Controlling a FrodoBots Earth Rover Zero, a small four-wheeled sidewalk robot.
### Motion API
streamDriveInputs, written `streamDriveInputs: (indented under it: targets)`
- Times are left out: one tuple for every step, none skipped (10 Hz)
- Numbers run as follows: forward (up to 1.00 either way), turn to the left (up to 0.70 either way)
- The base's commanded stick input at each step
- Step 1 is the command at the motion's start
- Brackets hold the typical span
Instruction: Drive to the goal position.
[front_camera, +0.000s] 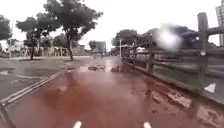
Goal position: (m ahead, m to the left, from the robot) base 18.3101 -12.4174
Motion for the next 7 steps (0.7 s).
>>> streamDriveInputs:
  targets:
    - [0.5, 0.0]
    - [0.5, 0.0]
    - [0.5, 0.0]
    - [0.5, 0.0]
    - [0.5, 0.0]
    - [0.5, 0.0]
    - [0.5, 0.0]
